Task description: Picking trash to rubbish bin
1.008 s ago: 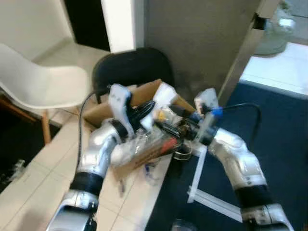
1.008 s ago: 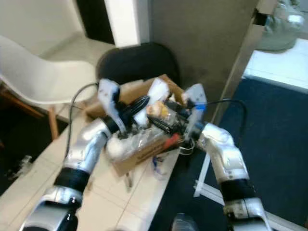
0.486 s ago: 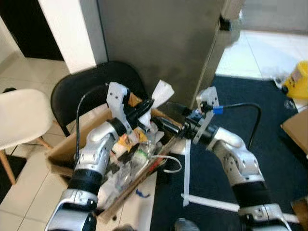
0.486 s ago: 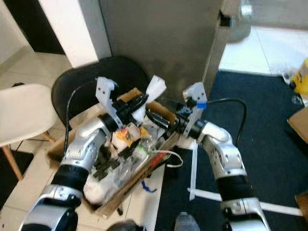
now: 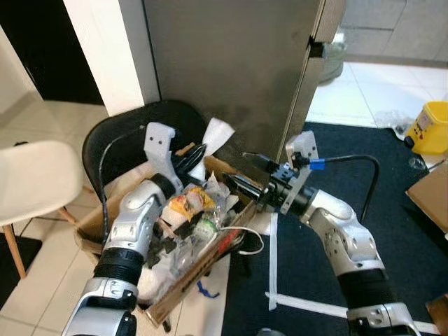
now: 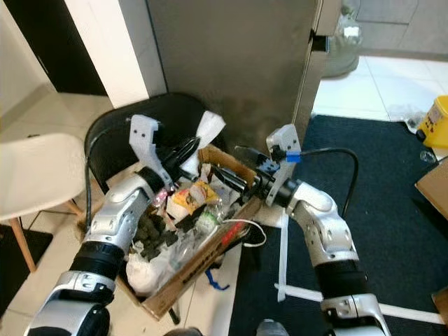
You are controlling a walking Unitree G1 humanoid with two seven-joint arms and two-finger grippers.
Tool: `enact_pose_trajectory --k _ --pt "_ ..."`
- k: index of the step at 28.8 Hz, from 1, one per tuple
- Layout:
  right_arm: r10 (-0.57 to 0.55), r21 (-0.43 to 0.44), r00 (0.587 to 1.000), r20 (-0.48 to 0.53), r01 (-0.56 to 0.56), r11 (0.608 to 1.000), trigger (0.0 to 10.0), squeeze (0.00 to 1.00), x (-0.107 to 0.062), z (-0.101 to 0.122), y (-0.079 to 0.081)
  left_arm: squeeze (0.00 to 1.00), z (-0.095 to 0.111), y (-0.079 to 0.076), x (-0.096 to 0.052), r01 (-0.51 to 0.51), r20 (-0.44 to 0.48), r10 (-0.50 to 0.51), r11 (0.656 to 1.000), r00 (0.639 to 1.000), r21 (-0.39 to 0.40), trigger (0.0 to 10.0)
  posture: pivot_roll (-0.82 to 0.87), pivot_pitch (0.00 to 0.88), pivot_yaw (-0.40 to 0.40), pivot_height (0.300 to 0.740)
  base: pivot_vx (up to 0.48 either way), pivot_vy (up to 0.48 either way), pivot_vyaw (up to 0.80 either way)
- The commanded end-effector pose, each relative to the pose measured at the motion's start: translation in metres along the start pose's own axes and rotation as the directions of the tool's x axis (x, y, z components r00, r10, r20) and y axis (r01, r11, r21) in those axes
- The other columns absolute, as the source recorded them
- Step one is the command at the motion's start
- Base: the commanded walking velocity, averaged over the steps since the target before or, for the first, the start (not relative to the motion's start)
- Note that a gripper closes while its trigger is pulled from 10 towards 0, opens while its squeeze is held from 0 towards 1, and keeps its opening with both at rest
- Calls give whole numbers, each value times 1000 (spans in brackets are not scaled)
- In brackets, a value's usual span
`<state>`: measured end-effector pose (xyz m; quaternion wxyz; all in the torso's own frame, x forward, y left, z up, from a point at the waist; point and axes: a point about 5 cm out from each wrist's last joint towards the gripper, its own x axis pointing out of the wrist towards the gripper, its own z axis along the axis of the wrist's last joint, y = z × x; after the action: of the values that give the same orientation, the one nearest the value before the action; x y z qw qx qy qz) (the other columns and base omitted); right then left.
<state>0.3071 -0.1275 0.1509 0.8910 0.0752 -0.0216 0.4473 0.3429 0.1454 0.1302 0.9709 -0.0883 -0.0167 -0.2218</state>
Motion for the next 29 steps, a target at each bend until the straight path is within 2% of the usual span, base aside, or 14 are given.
enact_pose_trajectory --k 1,4,6,10,12,13,15,22,23,29 --pt "9 -4 1000 8 -9 1000 10000 0 0 1 1 0 0 16 -3 -84 -26 84 996 996 -13 10000 -60 0 37 740 0 0 0" --pt "9 -6 1000 7 -9 1000 10000 0 -1 1 1 0 -4 46 -14 -238 -77 236 971 969 -7 10000 -60 0 35 740 0 0 0" --pt "9 -6 1000 7 -9 1000 10000 0 -1 1 1 0 -5 48 -15 -248 -79 246 969 966 -7 10000 -60 0 35 740 0 0 0" --pt "12 -10 1000 3 -12 1000 10000 0 -2 2 1 0 -10 62 -24 -304 -129 302 953 945 7 10000 -61 0 35 740 0 0 0" --pt "13 -12 1000 3 -13 1000 10000 0 -2 2 1 0 -11 64 -25 -315 -145 314 949 938 16 10000 -61 0 35 740 0 0 0" --pt "24 -23 1000 5 -24 999 10000 0 -2 2 2 0 -18 68 -29 -328 -188 322 945 928 2 10000 -59 0 34 740 0 0 0" --pt "32 -29 999 7 -32 999 10000 0 -2 2 2 0 -23 68 -32 -323 -214 314 946 925 -5 10000 -57 0 34 740 0 0 0" --pt "34 -27 999 8 -34 999 10000 0 -2 2 2 0 -29 69 -33 -331 -239 320 944 917 -6 10000 -58 0 35 740 0 0 0" --pt "34 -27 999 9 -34 999 10000 0 -2 2 2 1000 -30 70 -33 -331 -245 319 944 915 -8 10000 -59 0 37 740 0 0 0" --pt "37 -25 999 11 -37 999 10000 0 -2 2 2 1000 -33 78 -38 -383 -277 370 924 887 6 10000 -57 0 38 740 0 0 0"
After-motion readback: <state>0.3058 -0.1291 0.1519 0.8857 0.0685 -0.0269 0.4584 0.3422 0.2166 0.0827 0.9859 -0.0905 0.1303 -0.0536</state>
